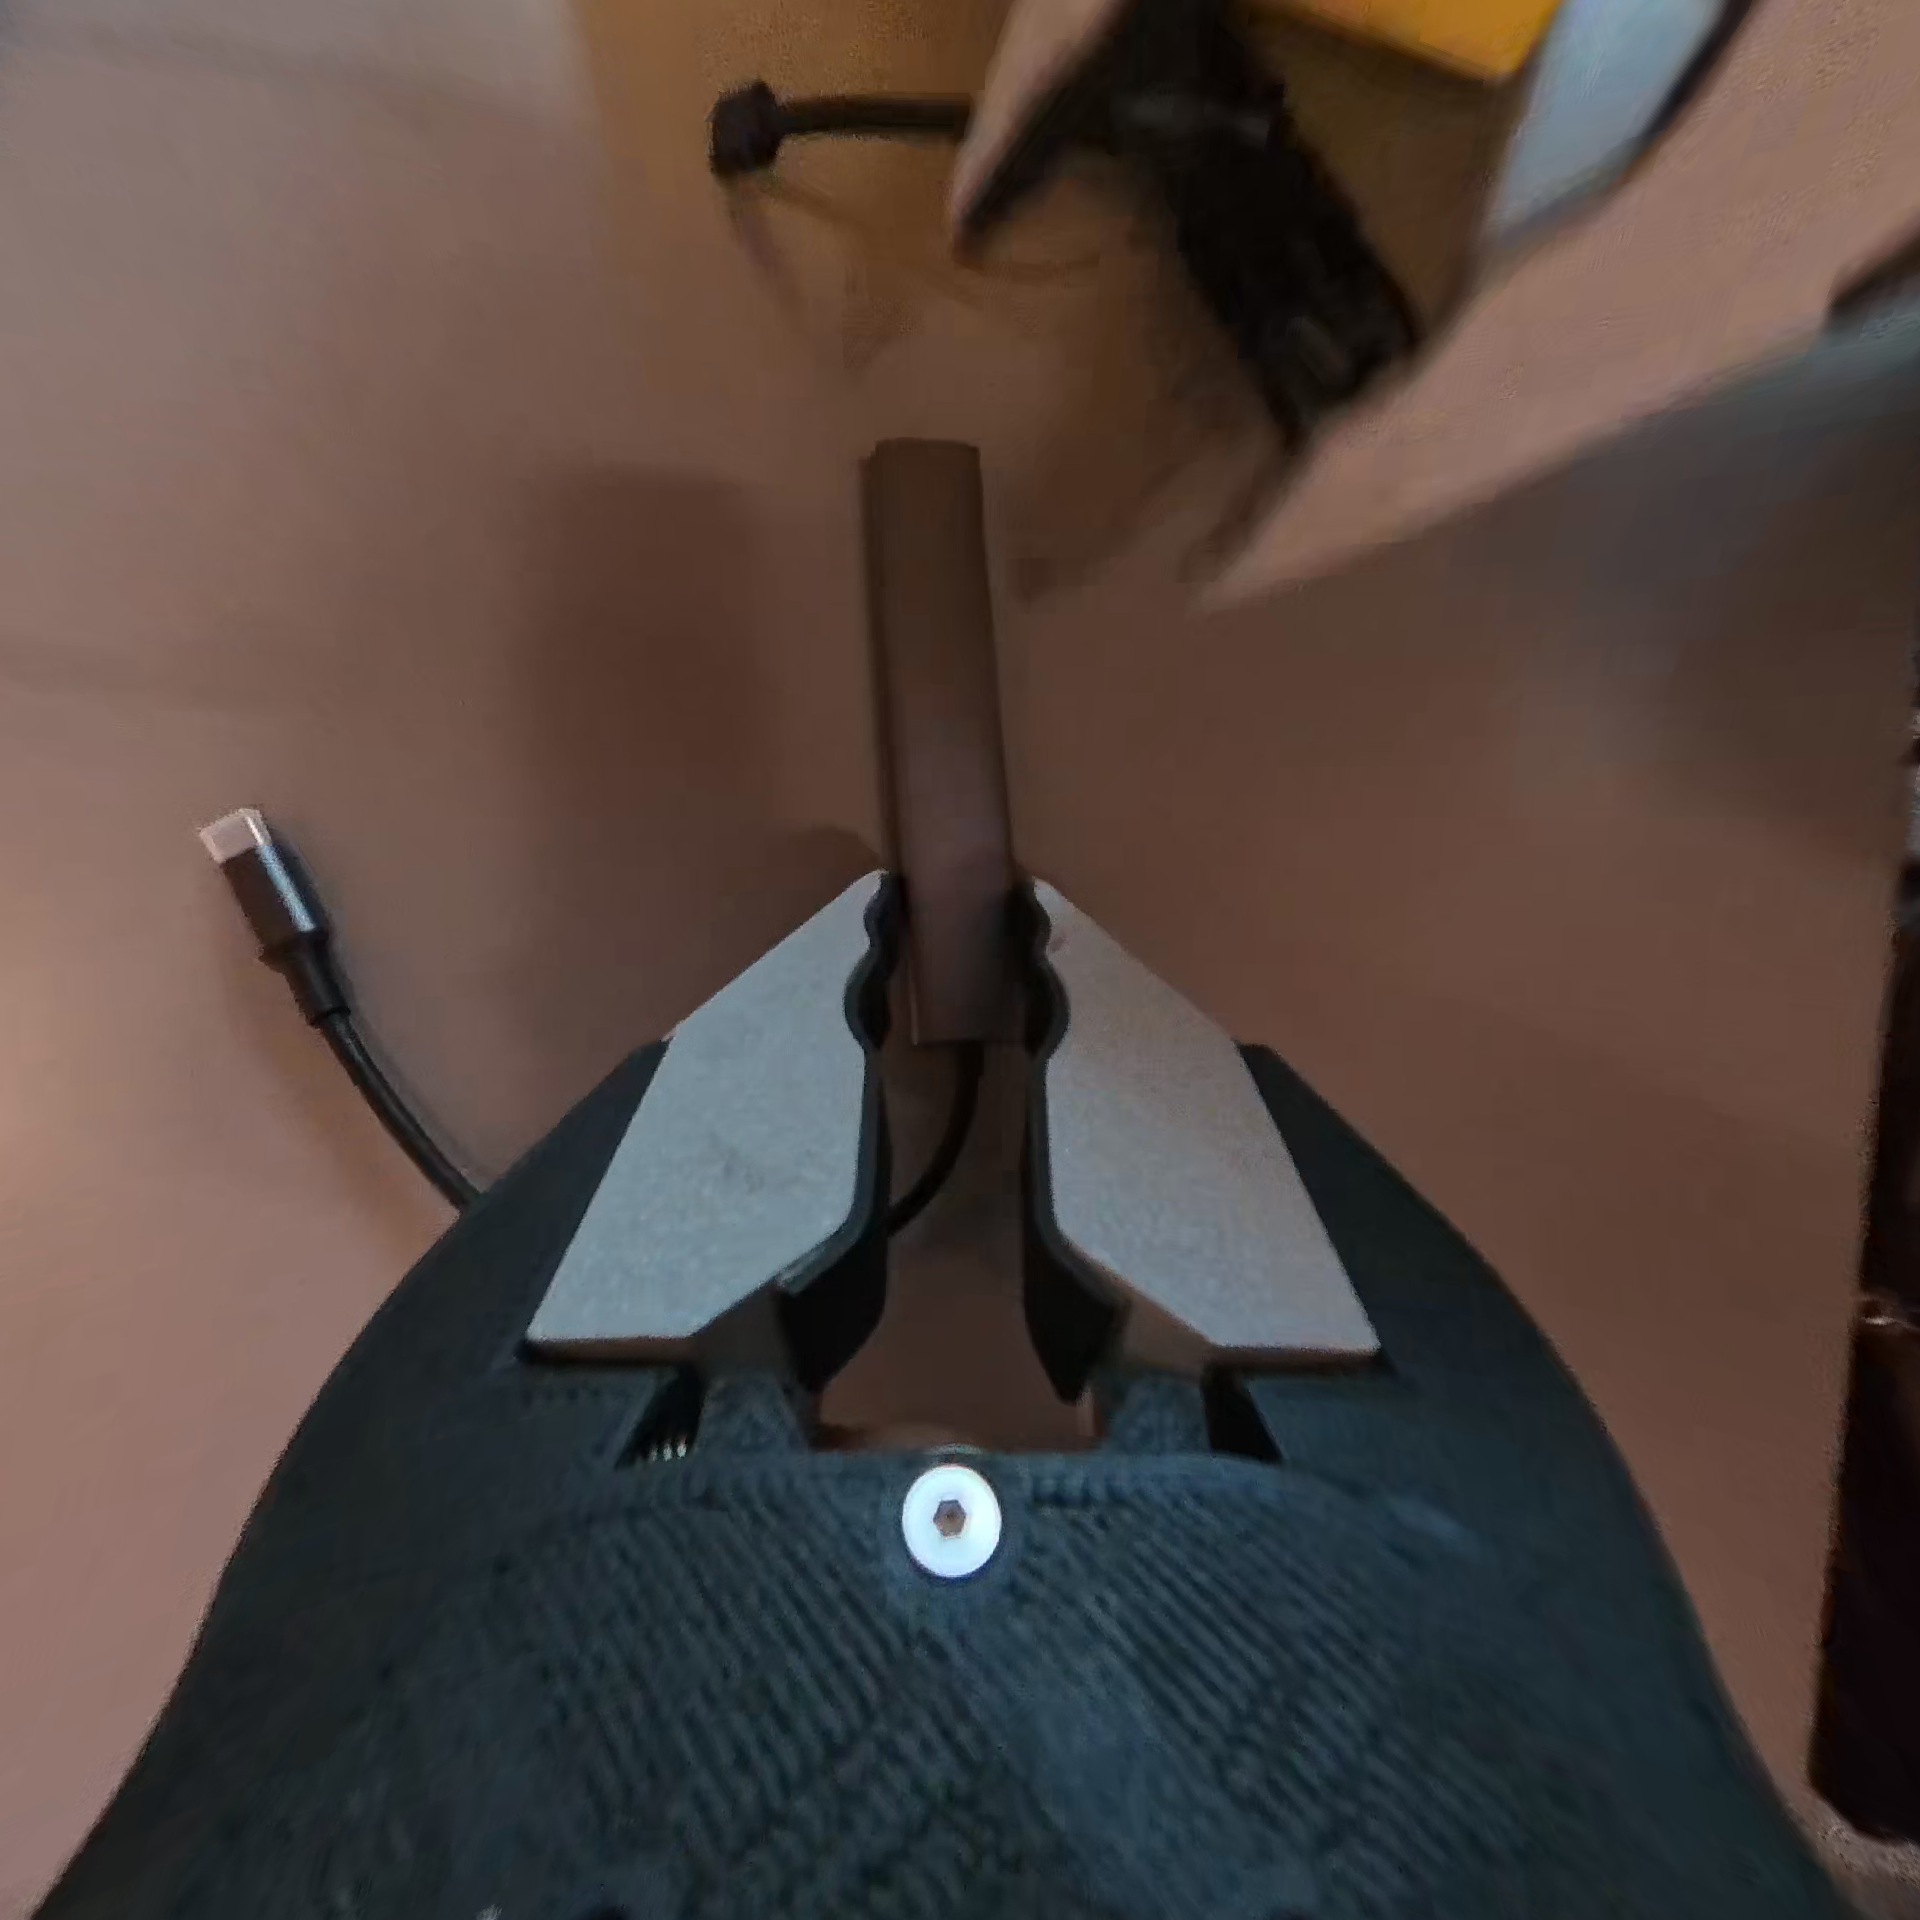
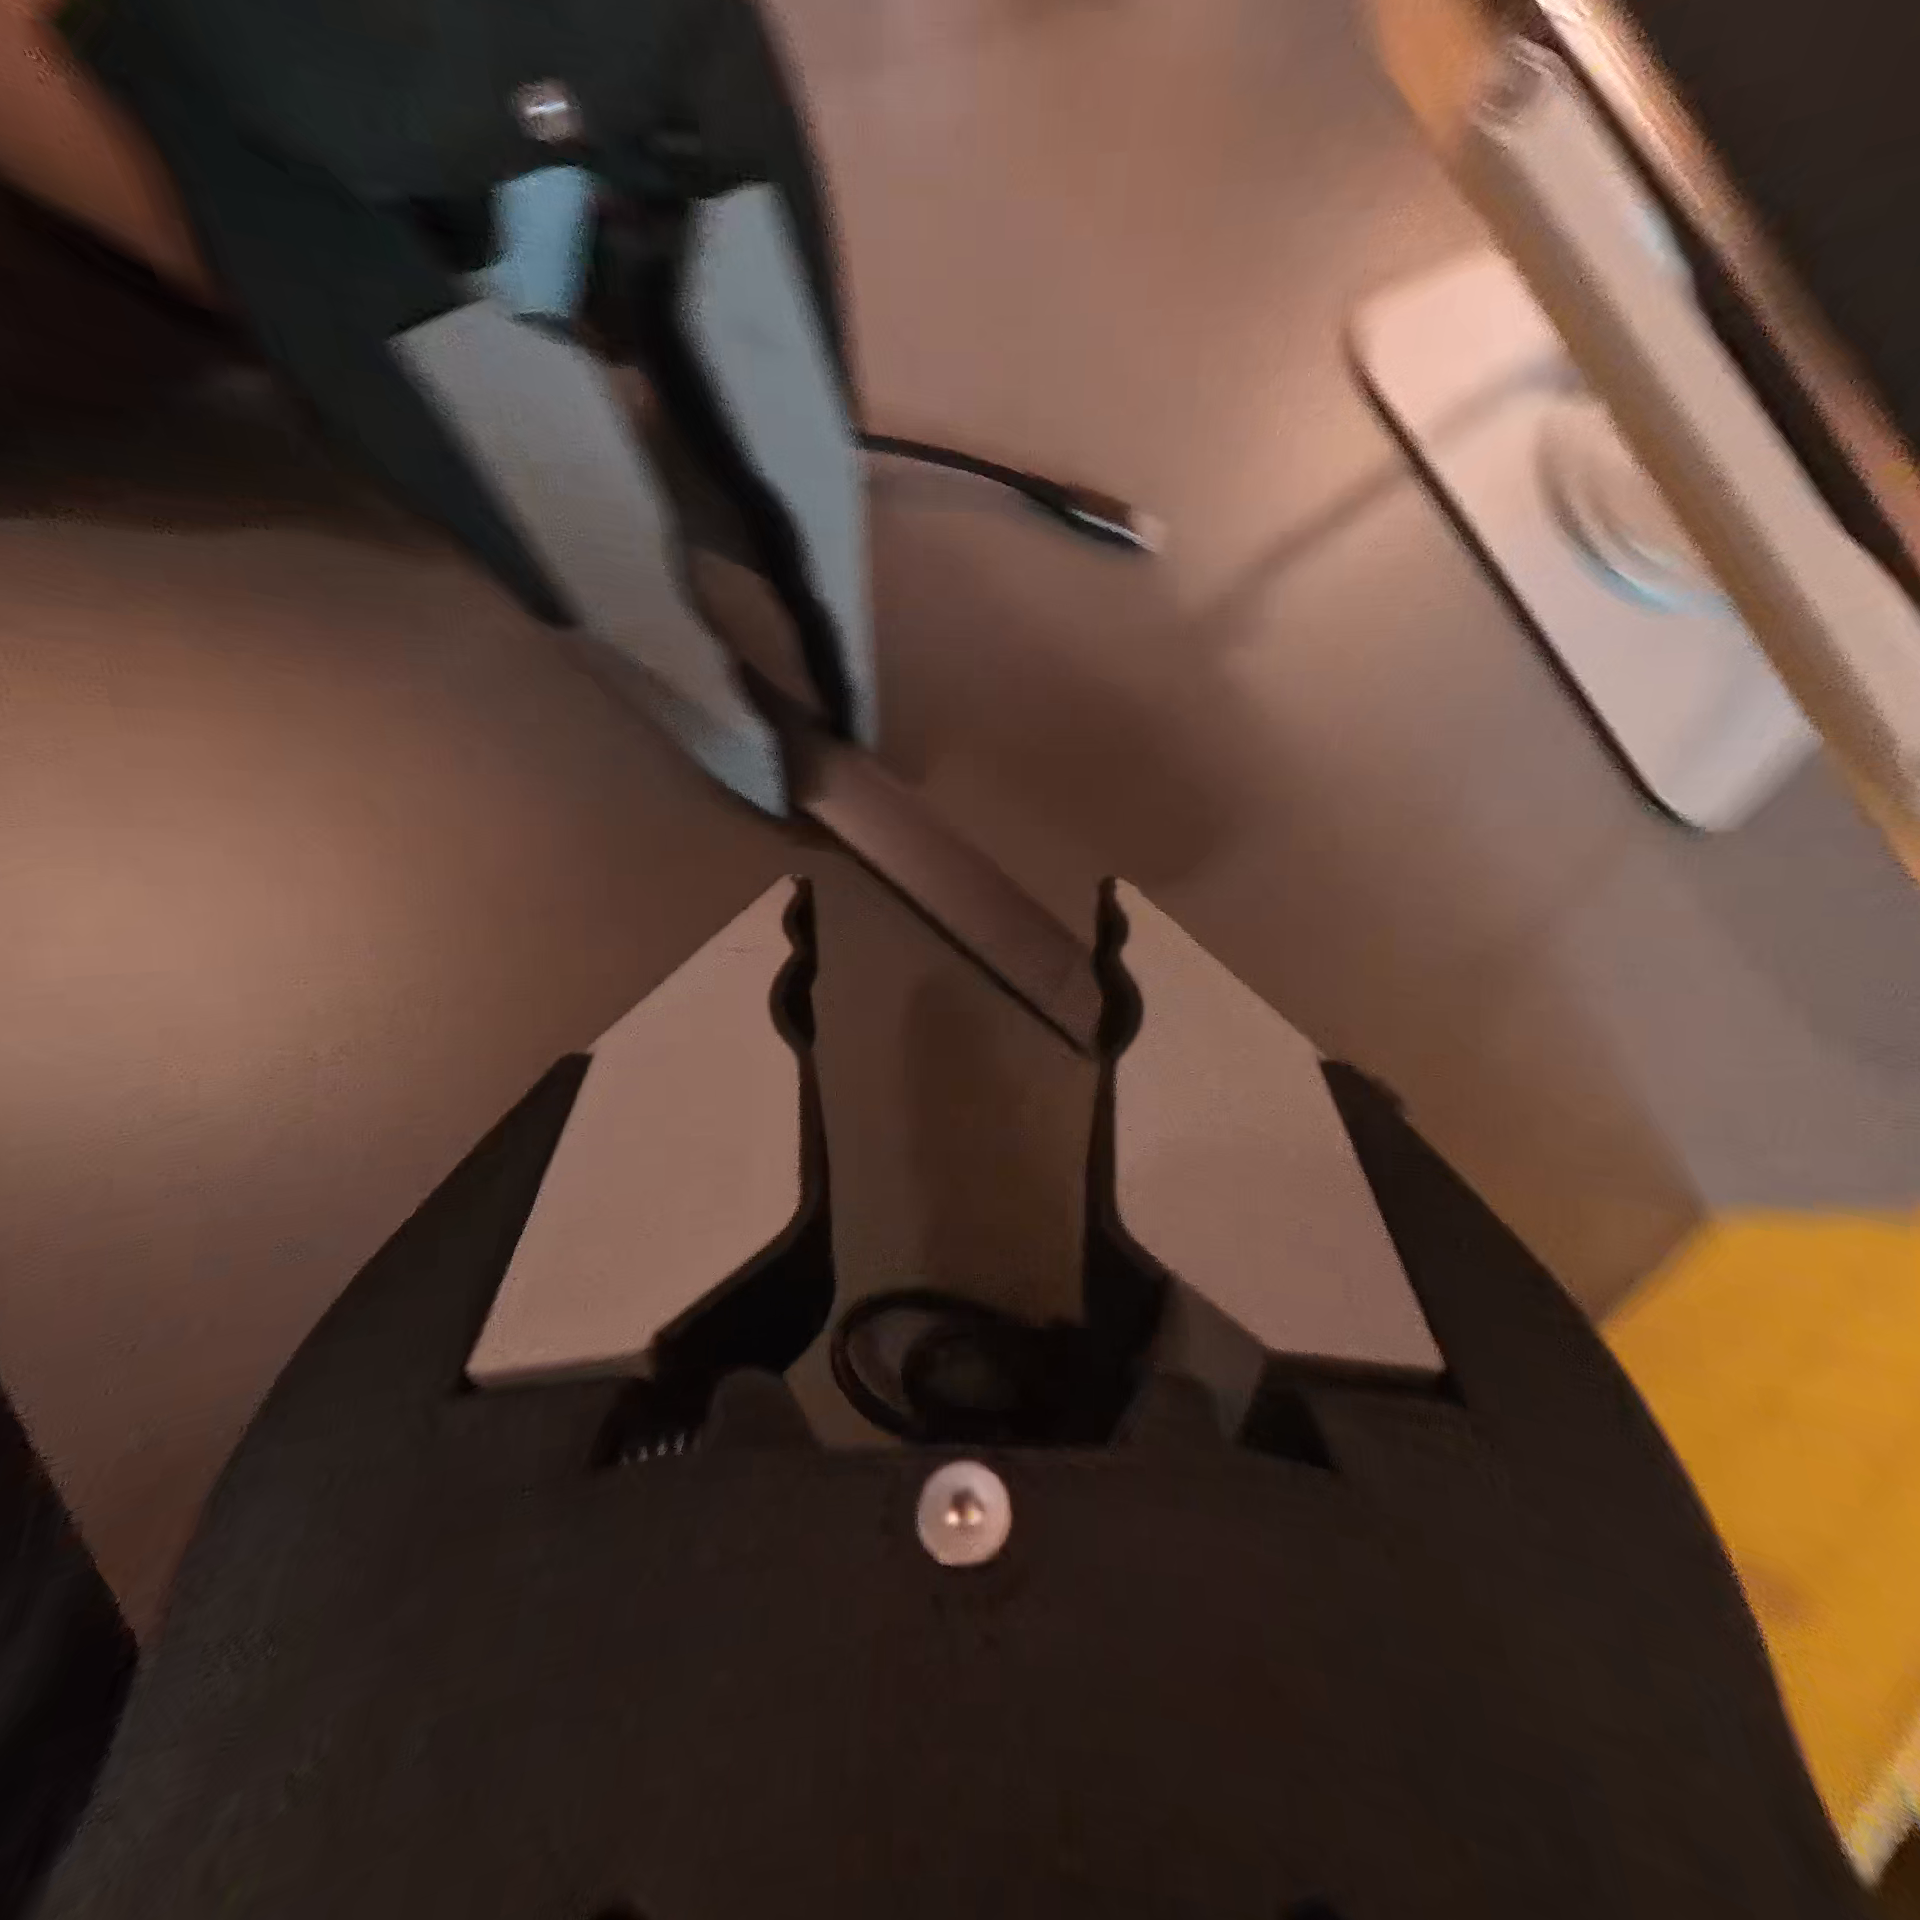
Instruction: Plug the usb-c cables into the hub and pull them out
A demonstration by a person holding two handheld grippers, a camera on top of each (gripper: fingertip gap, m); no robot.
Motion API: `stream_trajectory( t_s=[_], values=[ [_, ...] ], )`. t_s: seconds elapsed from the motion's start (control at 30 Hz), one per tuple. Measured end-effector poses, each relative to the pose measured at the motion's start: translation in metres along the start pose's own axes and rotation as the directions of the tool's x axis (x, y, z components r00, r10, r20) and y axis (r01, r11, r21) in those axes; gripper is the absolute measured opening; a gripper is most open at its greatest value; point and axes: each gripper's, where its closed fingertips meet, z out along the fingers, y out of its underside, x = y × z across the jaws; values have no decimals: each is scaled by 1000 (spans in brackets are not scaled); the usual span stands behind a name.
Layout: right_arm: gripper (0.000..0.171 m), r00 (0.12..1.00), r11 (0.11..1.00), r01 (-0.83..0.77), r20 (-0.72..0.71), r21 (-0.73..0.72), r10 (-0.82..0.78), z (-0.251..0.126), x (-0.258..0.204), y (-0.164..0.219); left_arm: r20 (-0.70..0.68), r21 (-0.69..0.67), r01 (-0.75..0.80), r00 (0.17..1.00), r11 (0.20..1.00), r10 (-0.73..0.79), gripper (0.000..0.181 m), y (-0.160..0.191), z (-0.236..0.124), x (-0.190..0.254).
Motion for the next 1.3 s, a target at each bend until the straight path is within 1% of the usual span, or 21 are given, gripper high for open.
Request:
stream_trajectory(
  t_s=[0.03,0.1,0.17,0.2,0.23,0.3,0.37,0.4,0.43,0.5,0.53,0.6,0.63,0.7,0.77,0.93,1.0,1.07,1.23,1.27,1.3],
  values=[
    [54,996,999,50,68,14,-51,6,-12,-4,-31,37,9,999,999,-8,20,-6,-4,3],
    [58,980,988,155,126,7,-155,19,-22,-2,-92,101,24,996,995,-15,20,-14,-15,10],
    [59,964,970,241,119,-5,-239,32,-23,-1,-138,154,49,990,987,-28,19,-20,-27,13],
    [52,953,957,291,84,0,-290,36,-21,-3,-146,160,65,988,985,-42,20,-19,-32,11],
    [33,936,936,352,18,2,-352,39,-15,-6,-152,161,77,987,984,-52,20,-17,-34,9],
    [27,873,879,477,-105,-9,-475,40,-6,-13,-168,174,108,983,979,-78,20,-16,-37,6],
    [24,835,849,529,-168,-13,-523,42,-2,-18,-153,185,103,985,977,-75,20,-17,-39,2],
    [20,834,848,531,-177,-3,-523,43,-1,-18,-110,188,60,993,980,-39,20,-17,-39,-2],
    [11,843,854,520,-171,16,-510,44,-2,-17,-55,193,-2,998,981,13,23,-17,-40,-4],
    [10,869,875,482,-149,48,-471,43,1,-14,5,186,-131,991,974,132,48,-15,-41,1],
    [9,884,887,458,-138,66,-446,41,3,-13,52,186,-179,984,966,173,49,-16,-41,-1],
    [7,915,907,402,-89,126,-394,35,1,-13,141,200,-249,964,948,223,43,-24,-41,-6],
    [6,924,911,383,-62,155,-378,33,-2,-13,192,209,-280,951,937,242,36,-28,-42,-10],
    [6,926,906,375,-44,198,-374,29,-3,-13,290,234,-371,909,899,299,15,-38,-45,-14],
    [7,928,903,370,-51,219,-368,25,-1,-14,342,240,-453,867,859,362,14,-43,-47,-11],
    [14,940,907,334,-13,255,-342,24,-4,-15,311,260,-503,852,825,422,8,-41,-48,3],
    [14,949,914,300,8,272,-314,26,-7,-18,295,303,-503,857,809,423,7,-43,-54,12],
    [14,956,923,279,18,265,-294,29,-8,-18,300,303,-505,856,809,422,7,-43,-56,13],
    [16,951,932,305,-117,196,-287,32,16,-12,356,271,-511,841,816,409,7,-39,-63,-2],
    [21,957,938,285,-117,196,-266,31,19,-11,361,283,-512,840,811,405,7,-40,-67,-3],
    [29,967,947,252,-98,201,-236,32,20,-11,368,298,-519,837,802,405,7,-41,-70,-2]
  ],
)
